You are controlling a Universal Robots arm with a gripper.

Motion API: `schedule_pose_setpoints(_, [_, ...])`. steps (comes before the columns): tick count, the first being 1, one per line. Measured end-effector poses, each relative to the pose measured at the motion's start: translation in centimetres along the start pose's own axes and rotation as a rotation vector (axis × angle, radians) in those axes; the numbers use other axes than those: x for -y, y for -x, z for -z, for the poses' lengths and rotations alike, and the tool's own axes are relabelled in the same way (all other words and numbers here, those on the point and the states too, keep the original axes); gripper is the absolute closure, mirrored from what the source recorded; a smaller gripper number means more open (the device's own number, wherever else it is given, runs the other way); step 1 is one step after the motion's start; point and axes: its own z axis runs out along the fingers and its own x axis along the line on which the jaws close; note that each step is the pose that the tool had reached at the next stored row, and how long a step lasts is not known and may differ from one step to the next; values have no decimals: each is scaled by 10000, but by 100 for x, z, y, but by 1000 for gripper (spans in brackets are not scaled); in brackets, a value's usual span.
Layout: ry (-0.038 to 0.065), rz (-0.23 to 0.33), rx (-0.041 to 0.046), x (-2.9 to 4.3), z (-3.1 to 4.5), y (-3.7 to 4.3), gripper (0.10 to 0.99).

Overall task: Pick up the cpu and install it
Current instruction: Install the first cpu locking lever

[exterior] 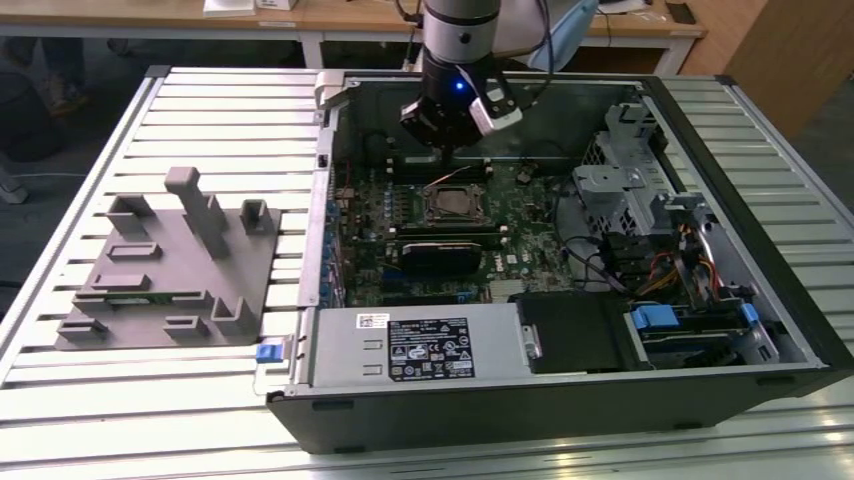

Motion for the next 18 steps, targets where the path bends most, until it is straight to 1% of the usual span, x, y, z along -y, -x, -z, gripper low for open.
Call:
schedule_pose_setpoints(6, [-1,3,-1,1,-47,65,980])
schedule_pose_setpoints(18, [-1,3,-1,-30,-116,91,980])
